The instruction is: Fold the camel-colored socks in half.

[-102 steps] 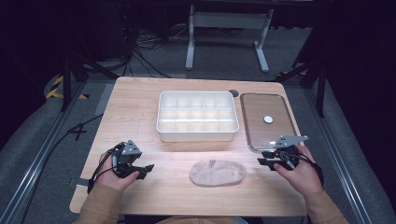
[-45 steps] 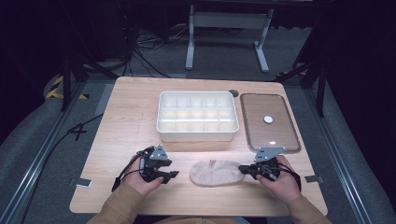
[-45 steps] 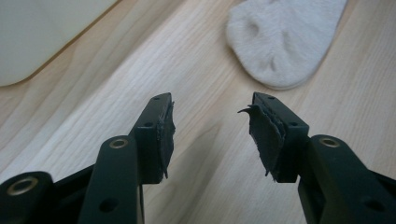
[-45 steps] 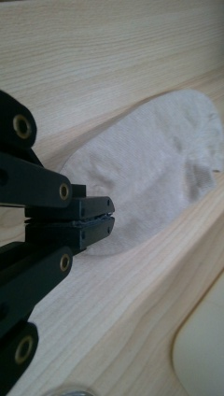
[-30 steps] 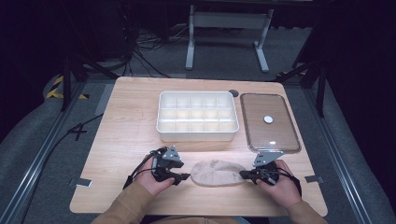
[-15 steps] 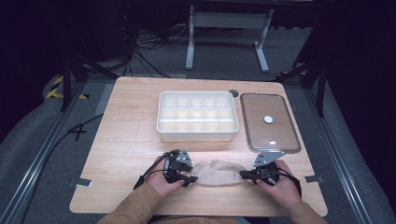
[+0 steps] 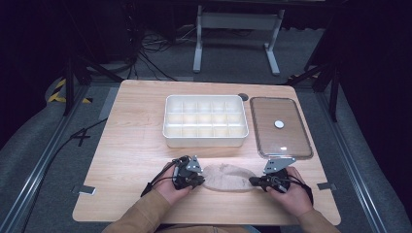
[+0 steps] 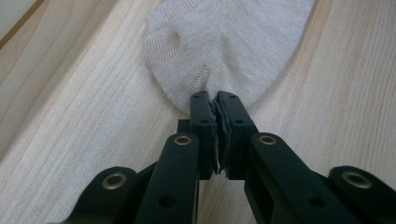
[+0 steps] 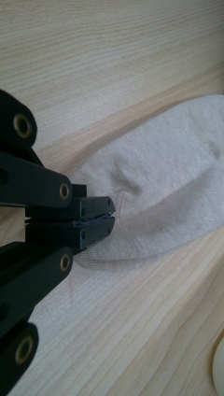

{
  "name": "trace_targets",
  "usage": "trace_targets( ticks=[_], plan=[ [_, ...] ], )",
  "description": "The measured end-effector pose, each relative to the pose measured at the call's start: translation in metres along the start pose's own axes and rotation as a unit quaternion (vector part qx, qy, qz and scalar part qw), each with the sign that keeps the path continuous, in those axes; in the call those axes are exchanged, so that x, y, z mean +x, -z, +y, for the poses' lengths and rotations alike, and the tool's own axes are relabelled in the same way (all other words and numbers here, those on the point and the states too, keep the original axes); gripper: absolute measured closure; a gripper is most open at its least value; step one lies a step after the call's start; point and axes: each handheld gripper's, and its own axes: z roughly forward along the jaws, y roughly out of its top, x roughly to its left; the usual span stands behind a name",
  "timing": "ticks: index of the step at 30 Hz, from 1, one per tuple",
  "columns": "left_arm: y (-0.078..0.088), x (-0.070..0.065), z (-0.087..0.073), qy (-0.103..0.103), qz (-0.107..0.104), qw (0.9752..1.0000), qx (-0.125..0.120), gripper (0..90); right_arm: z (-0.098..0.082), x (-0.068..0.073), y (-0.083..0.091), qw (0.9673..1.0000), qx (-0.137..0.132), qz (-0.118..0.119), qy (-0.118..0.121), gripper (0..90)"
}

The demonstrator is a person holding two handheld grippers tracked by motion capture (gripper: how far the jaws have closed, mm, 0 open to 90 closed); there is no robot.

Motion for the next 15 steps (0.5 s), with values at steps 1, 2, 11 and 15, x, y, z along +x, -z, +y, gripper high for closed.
trace_targets(
  ticks=[1, 2, 11, 15],
  plan=[
    [-0.0005, -0.0008, 0.0001, 0.001, 0.002, 1.0000, -0.003, 86.6, 0.0000, -0.0003, -0.0001, 1.0000, 0.000, 0.000, 0.000, 89.6],
    [-0.0005, -0.0008, 0.0001, 0.001, 0.002, 1.0000, -0.003, 86.8, 0.0000, -0.0003, -0.0001, 1.0000, 0.000, 0.000, 0.000, 89.6],
    [0.0047, -0.0026, 0.0030, -0.004, 0.009, 0.9999, -0.011, 88.4, 0.0000, -0.0018, -0.0010, 1.0000, -0.004, -0.001, 0.000, 89.7],
    [0.0086, -0.0031, 0.0052, -0.005, 0.009, 0.9996, -0.028, 88.5, -0.0003, -0.0027, -0.0012, 1.0000, -0.005, -0.001, -0.003, 89.7]
  ],
)
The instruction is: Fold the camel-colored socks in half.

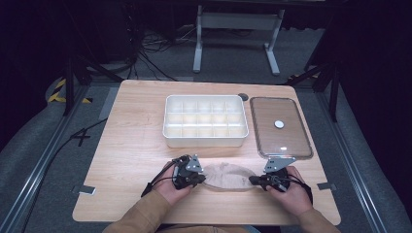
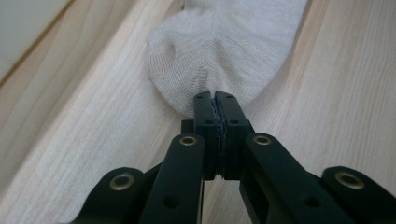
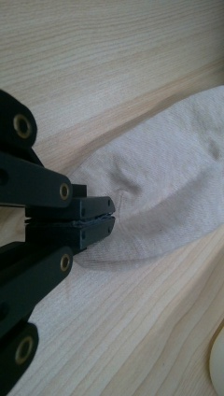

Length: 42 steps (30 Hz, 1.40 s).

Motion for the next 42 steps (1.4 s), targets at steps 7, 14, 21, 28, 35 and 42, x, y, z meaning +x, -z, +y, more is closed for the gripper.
trace_targets(
  ticks=[7, 14, 21, 28, 35, 42],
  plan=[
    [-0.007, 0.001, -0.001, 0.009, 0.017, 0.9996, 0.020, 66.1, 0.000, 0.000, 0.000, 1.0000, 0.000, -0.001, 0.003, 89.7],
    [-0.016, 0.001, 0.000, 0.015, 0.031, 0.9993, 0.017, 41.0, 0.000, 0.000, 0.000, 1.0000, 0.000, 0.000, 0.004, 89.6],
    [-0.020, 0.001, 0.005, 0.011, -0.011, 0.9998, 0.016, 67.1, 0.000, 0.000, 0.000, 1.0000, 0.000, -0.001, 0.004, 89.7],
    [-0.022, -0.006, 0.011, -0.007, 0.000, 0.9996, 0.026, 78.9, 0.000, 0.000, 0.000, 1.0000, -0.001, -0.001, 0.004, 89.7],
    [-0.008, -0.008, 0.018, -0.023, 0.024, 0.9994, 0.003, 79.9, 0.003, 0.002, -0.002, 1.0000, 0.003, -0.002, 0.005, 89.6],
    [0.004, -0.011, 0.032, -0.042, 0.029, 0.9987, -0.008, 79.6, 0.008, 0.006, -0.007, 0.9999, 0.002, 0.001, 0.012, 89.6]
  ],
)
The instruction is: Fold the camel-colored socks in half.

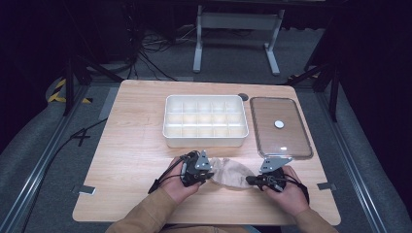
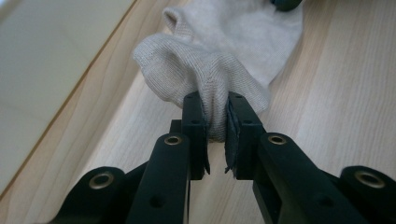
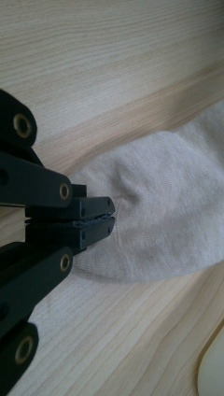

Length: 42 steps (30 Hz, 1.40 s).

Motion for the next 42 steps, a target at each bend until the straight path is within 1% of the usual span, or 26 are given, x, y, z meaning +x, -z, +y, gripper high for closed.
trace_targets(
  ticks=[5, 6, 8, 9, 10, 12, 14, 15, 16, 18, 19, 20, 21, 22, 24, 26, 27, 29, 30, 31, 32, 33, 35, 37, 40, 42],
  plan=[
    [0.002, -0.004, 0.012, -0.010, -0.011, 0.9998, -0.012, 79.6, 0.000, -0.002, -0.001, 1.0000, -0.003, 0.005, -0.006, 89.6],
    [0.003, -0.004, 0.013, -0.010, -0.014, 0.9998, -0.012, 79.6, 0.000, -0.002, -0.001, 1.0000, -0.004, 0.007, -0.005, 89.6],
    [0.003, -0.005, 0.018, -0.016, -0.018, 0.9996, -0.014, 79.5, 0.000, -0.003, -0.001, 0.9999, -0.005, 0.009, -0.003, 89.5],
    [0.004, -0.006, 0.021, -0.016, -0.019, 0.9996, -0.016, 79.4, 0.000, -0.004, -0.002, 0.9999, -0.009, 0.013, -0.001, 89.4],
    [0.004, -0.006, 0.023, -0.019, -0.022, 0.9994, -0.019, 79.3, 0.000, -0.005, -0.002, 0.9998, -0.010, 0.017, -0.006, 89.5],
    [0.004, -0.007, 0.028, -0.022, -0.022, 0.9994, -0.017, 79.2, 0.000, -0.007, -0.004, 0.9997, -0.016, 0.020, -0.006, 89.4],
    [0.003, -0.008, 0.030, -0.022, -0.025, 0.9993, -0.015, 79.0, -0.001, -0.008, -0.004, 0.9995, -0.019, 0.022, -0.008, 89.4],
    [0.000, -0.009, 0.033, -0.027, -0.029, 0.9992, -0.010, 78.9, -0.001, -0.009, -0.004, 0.9995, -0.020, 0.023, -0.009, 89.3],
    [0.000, -0.009, 0.033, -0.027, -0.029, 0.9992, -0.010, 78.9, -0.001, -0.009, -0.004, 0.9995, -0.020, 0.023, -0.009, 89.3],
    [-0.001, -0.009, 0.036, -0.027, -0.028, 0.9992, -0.001, 78.8, 0.001, -0.009, -0.004, 0.9995, -0.022, 0.023, -0.010, 88.1],
    [-0.002, -0.009, 0.037, -0.029, -0.028, 0.9992, 0.000, 78.8, 0.002, -0.009, -0.003, 0.9993, -0.027, 0.023, -0.009, 87.9],
    [-0.002, -0.009, 0.037, -0.025, -0.028, 0.9993, -0.003, 78.8, 0.007, -0.008, 0.001, 0.9986, -0.045, 0.024, -0.012, 88.1],
    [-0.002, -0.009, 0.037, -0.025, -0.028, 0.9993, -0.003, 78.8, 0.007, -0.008, 0.001, 0.9986, -0.045, 0.024, -0.012, 88.1],
    [-0.001, -0.008, 0.038, -0.023, -0.028, 0.9993, -0.004, 78.8, 0.012, -0.007, 0.003, 0.9981, -0.057, 0.023, -0.010, 88.1],
    [0.000, -0.008, 0.038, -0.023, -0.025, 0.9994, -0.007, 78.7, 0.014, -0.007, 0.003, 0.9982, -0.055, 0.022, -0.011, 88.2],
    [0.002, -0.007, 0.038, -0.023, -0.023, 0.9995, -0.005, 78.8, 0.016, -0.009, 0.001, 0.9992, -0.039, 0.004, -0.012, 89.0],
    [0.005, -0.007, 0.038, -0.019, -0.023, 0.9995, -0.006, 78.8, 0.014, -0.009, 0.002, 0.9997, -0.019, -0.011, -0.013, 89.3],
    [0.005, -0.007, 0.038, -0.019, -0.022, 0.9996, -0.005, 78.9, 0.010, -0.009, 0.004, 0.9997, -0.006, -0.021, -0.015, 89.4],
    [0.006, -0.007, 0.037, -0.015, -0.022, 0.9996, -0.003, 78.9, 0.010, -0.009, 0.004, 0.9997, -0.006, -0.021, -0.015, 89.4],
    [0.007, -0.006, 0.037, -0.014, -0.025, 0.9996, -0.001, 78.9, 0.009, -0.010, 0.005, 0.9997, -0.006, -0.019, -0.015, 89.4],
    [0.006, -0.006, 0.037, -0.010, -0.026, 0.9996, -0.001, 78.9, 0.008, -0.010, 0.003, 0.9998, -0.007, -0.012, -0.017, 89.4],
    [0.006, -0.006, 0.038, -0.010, -0.027, 0.9996, 0.000, 78.8, 0.008, -0.011, 0.001, 0.9998, -0.009, -0.007, -0.018, 89.3],
    [0.005, -0.006, 0.039, -0.013, -0.028, 0.9995, 0.000, 78.8, 0.008, -0.010, -0.005, 0.9998, -0.003, -0.001, -0.018, 89.3],
    [0.004, -0.008, 0.040, -0.014, -0.028, 0.9995, 0.001, 78.7, 0.010, -0.009, -0.011, 0.9997, -0.009, 0.013, -0.020, 89.4],
    [0.002, -0.008, 0.043, -0.016, -0.029, 0.9994, -0.004, 78.6, 0.012, -0.008, -0.014, 0.9996, -0.013, 0.019, -0.016, 89.4],
    [0.000, -0.009, 0.046, -0.017, -0.033, 0.9993, -0.006, 78.5, 0.013, -0.007, -0.017, 0.9994, -0.017, 0.024, -0.018, 89.4]
  ],
)
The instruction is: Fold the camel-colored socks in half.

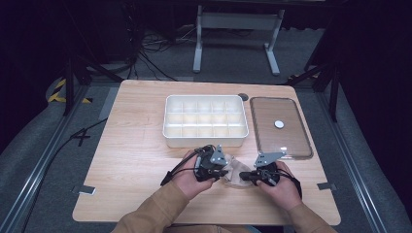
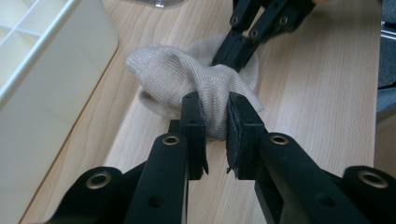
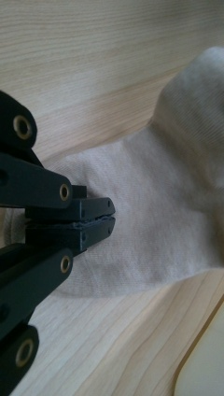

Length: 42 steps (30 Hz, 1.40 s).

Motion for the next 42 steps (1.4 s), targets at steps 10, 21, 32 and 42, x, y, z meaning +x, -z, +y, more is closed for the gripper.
trace_targets(
  ticks=[10, 21, 32, 42],
  plan=[
    [-0.013, -0.006, 0.005, -0.009, -0.015, 0.9998, 0.010, 77.8, 0.009, 0.002, -0.015, 0.9993, -0.017, 0.033, 0.008, 89.4],
    [-0.021, -0.005, 0.002, -0.003, -0.027, 0.9995, -0.014, 53.4, 0.010, 0.002, -0.017, 0.9989, -0.022, 0.038, 0.012, 89.0],
    [-0.002, 0.007, -0.015, 0.015, -0.026, 0.9989, -0.035, 49.1, 0.008, -0.001, -0.016, 0.9987, -0.026, 0.043, 0.005, 88.3],
    [-0.021, 0.005, -0.024, 0.003, -0.032, 0.9995, -0.001, 57.4, 0.008, -0.005, -0.008, 0.9993, -0.027, 0.024, 0.001, 86.3]
  ],
)
